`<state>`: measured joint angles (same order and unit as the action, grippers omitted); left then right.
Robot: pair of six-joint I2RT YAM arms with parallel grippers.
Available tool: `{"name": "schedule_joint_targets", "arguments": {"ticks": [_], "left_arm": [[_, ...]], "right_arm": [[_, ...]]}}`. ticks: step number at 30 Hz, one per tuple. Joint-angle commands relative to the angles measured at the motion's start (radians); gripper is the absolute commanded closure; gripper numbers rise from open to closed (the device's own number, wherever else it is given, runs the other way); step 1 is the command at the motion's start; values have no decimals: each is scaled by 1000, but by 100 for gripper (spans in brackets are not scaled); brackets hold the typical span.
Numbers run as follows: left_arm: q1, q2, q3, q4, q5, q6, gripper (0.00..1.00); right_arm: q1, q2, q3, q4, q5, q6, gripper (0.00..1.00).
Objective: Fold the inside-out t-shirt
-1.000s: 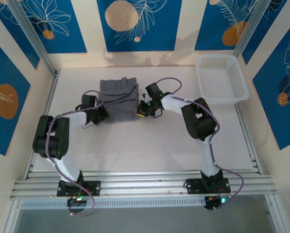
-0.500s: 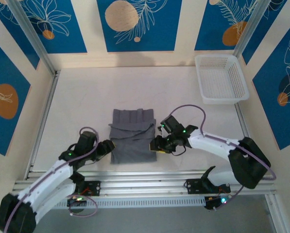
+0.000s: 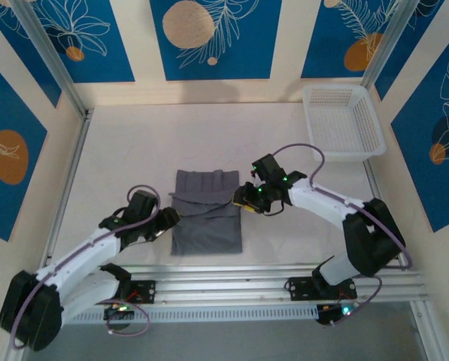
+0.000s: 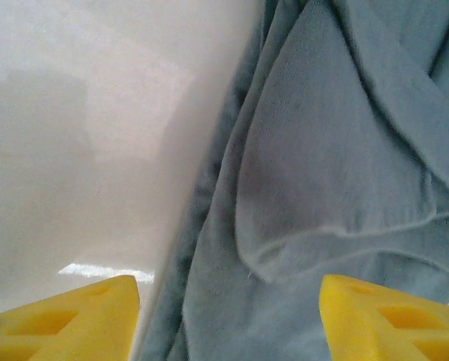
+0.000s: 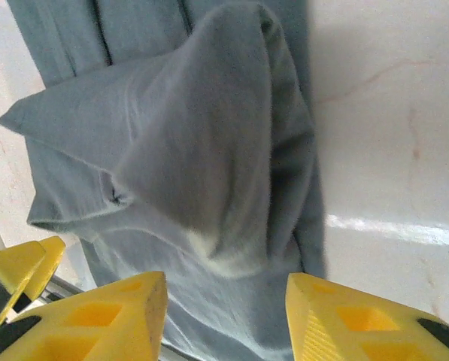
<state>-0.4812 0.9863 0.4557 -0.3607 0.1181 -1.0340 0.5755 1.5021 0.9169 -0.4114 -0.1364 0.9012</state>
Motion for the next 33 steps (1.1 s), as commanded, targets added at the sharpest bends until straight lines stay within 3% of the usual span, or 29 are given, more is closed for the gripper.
{"name": "schedule_joint_targets", "arguments": {"ticks": [1, 5, 9, 12, 17, 23, 28, 31, 33], "left_arm": [[-10, 97, 78, 74, -35, 38, 39], [-10, 191, 94, 155, -15, 11, 45], [-11, 242, 115, 177, -23, 4, 66], [-10, 261, 137, 162, -32, 11, 78], [-11, 271, 165, 148, -42, 9, 84], [29, 396, 285, 183, -84, 19, 82], [90, 583, 424, 274, -103, 35, 67], [126, 716, 526, 309, -87, 60, 61], [142, 781, 583, 350, -48, 76, 50]], "right_arm": [[6, 73, 61, 30, -59, 7, 61], [15, 116, 112, 25, -61, 12, 77], [15, 126, 132, 22, -65, 19, 90], [17, 125, 135, 15, -60, 22, 92], [3, 123, 131, 9, -63, 35, 94], [-88, 209, 199, 28, -94, 26, 96], [-163, 346, 334, 16, -99, -9, 94], [-206, 415, 409, 14, -88, -35, 80], [-233, 460, 473, -14, -97, -65, 69]]}}
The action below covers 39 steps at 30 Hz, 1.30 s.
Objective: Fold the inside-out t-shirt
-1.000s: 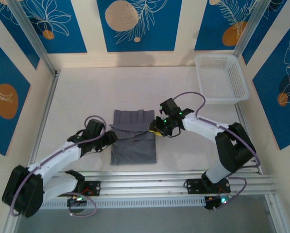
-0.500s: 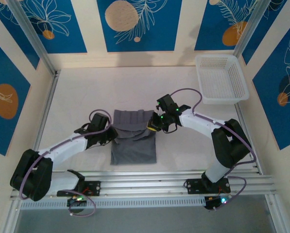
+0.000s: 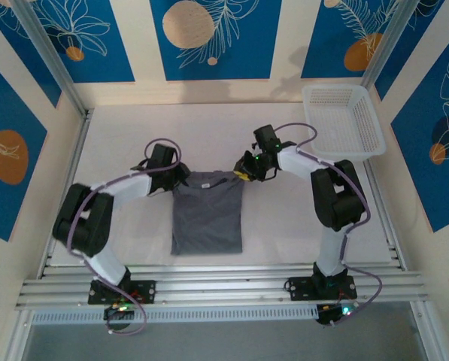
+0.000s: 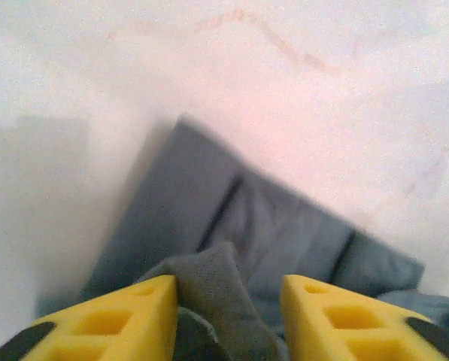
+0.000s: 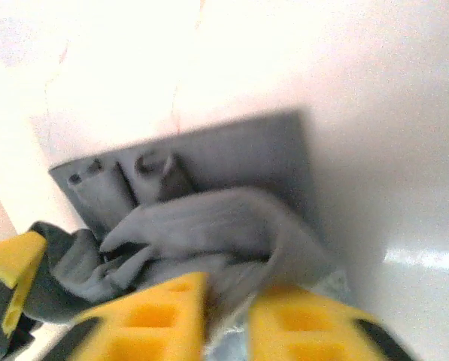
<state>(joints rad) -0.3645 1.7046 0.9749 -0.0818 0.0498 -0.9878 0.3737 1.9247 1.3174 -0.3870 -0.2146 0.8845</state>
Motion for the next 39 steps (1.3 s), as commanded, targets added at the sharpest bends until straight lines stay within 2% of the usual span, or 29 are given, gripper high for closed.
{"name": "schedule_joint_targets", "arguments": {"ticks": [1, 4, 6, 10, 12, 14, 19, 26, 31, 34, 39], "left_arm": [[33, 73, 77, 88, 34, 37, 45], [51, 36, 89, 72, 30, 92, 34], [56, -41, 61, 29, -36, 180, 29], [55, -153, 0, -66, -175, 353, 15], [56, -165, -34, -46, -153, 451, 11], [55, -136, -29, -43, -67, 523, 10], [56, -26, 38, -92, 3, 538, 11], [55, 103, 100, -33, 130, 537, 15], [57, 190, 135, -20, 156, 491, 24], [57, 230, 139, 2, 188, 457, 34], [56, 245, 115, 14, 176, 456, 43]], "right_arm": [[-41, 47, 93, -59, -18, -59, 67], [-53, -13, 61, -54, 33, -119, 58], [-52, -73, -18, -15, 72, -165, 48], [-48, -114, -146, 64, 52, -221, 45], [-36, -95, -154, 80, 31, -258, 44], [-17, -66, -129, 71, 28, -289, 45], [11, 36, -40, 38, 41, -292, 46], [39, 127, 46, 19, 32, -274, 46], [52, 186, 107, -13, 21, -259, 53], [57, 212, 140, -46, 19, -259, 56], [60, 215, 146, -58, 13, -259, 57]]}}
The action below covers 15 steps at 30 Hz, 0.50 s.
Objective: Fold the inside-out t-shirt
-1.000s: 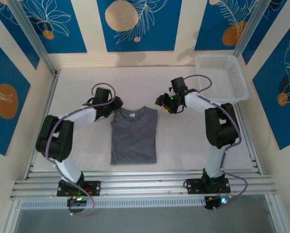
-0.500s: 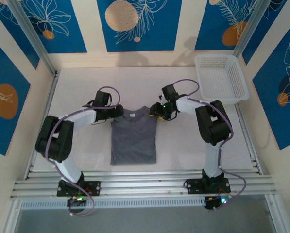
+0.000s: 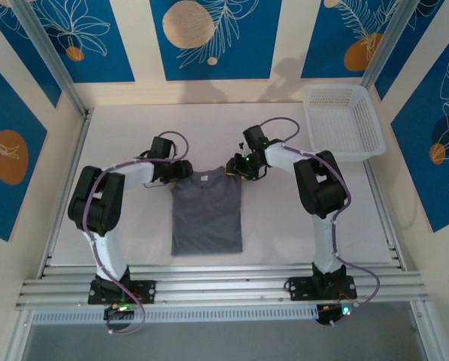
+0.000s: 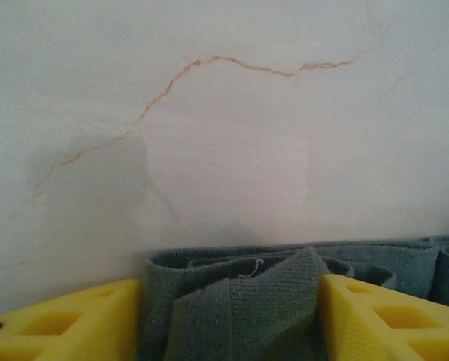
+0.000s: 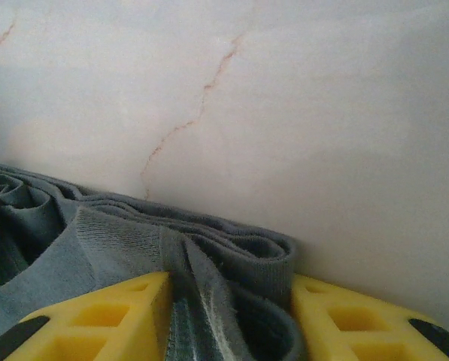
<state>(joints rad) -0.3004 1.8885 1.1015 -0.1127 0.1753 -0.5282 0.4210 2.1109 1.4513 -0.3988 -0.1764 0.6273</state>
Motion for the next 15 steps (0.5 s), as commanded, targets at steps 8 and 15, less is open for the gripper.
{"name": "schedule_joint_targets", "arguments": {"ticks": [8, 15], "left_arm": [[-7, 70, -52, 152, 145, -55, 69], [-7, 72, -43, 160, 164, -58, 95]], "right_arm": [[16, 44, 6, -31, -55, 11, 65], [15, 49, 0, -8, -81, 13, 84]]}}
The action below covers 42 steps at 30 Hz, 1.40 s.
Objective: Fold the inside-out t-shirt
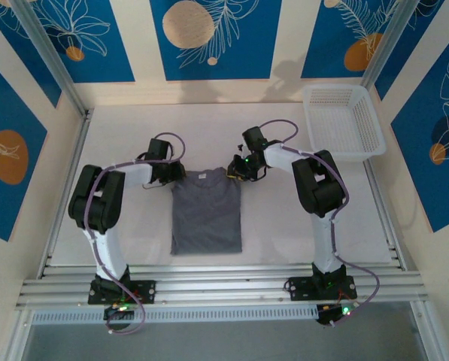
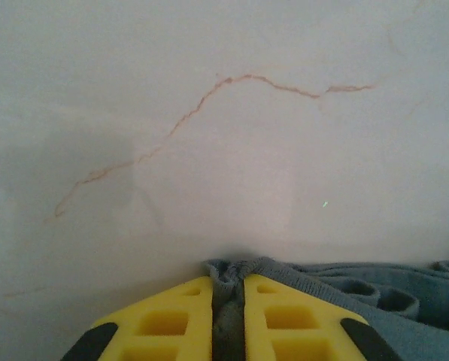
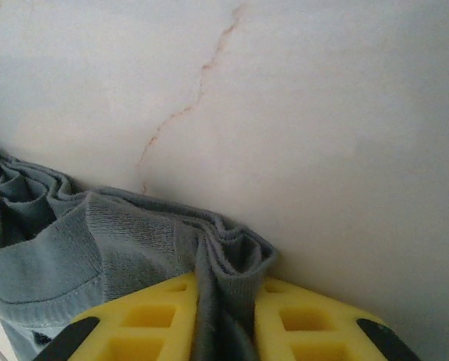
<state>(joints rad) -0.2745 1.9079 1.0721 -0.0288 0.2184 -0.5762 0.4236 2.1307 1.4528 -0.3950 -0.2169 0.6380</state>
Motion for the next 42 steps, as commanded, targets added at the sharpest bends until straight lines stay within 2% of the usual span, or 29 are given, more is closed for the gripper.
{"name": "schedule_joint_targets", "arguments": {"ticks": [1, 5, 11, 16, 19, 22, 26, 32, 37, 40, 42], "left_arm": [[-33, 53, -16, 87, 136, -15, 99], [-18, 40, -30, 145, 199, -64, 100], [30, -81, 28, 167, 277, -160, 100], [58, -289, 197, 51, 290, -191, 100], [57, -440, 228, 17, 264, -189, 100], [47, -576, 138, 7, 234, -199, 100], [-13, -733, -135, -11, 166, -181, 100], [-71, -850, -536, 70, 134, -289, 100], [-94, -953, -597, -13, 100, -254, 100], [-94, -981, -576, -71, 83, -214, 100], [-94, -974, -559, -71, 51, -205, 100]], "right_arm": [[12, 26, -5, -4, -48, 4, 87], [-1, 2, -19, 26, -76, 21, 99], [-15, -83, 96, -31, -118, -6, 100], [-37, -231, 269, -75, -159, -20, 100], [-30, -348, 286, -37, -177, -53, 100], [-15, -469, 166, 53, -177, -81, 100], [25, -606, -158, 239, -218, -109, 100], [76, -664, -585, 416, -248, -25, 100], [130, -749, -779, 458, -223, 39, 100], [142, -822, -784, 404, -189, 28, 100], [138, -857, -747, 346, -106, 11, 100]]}}
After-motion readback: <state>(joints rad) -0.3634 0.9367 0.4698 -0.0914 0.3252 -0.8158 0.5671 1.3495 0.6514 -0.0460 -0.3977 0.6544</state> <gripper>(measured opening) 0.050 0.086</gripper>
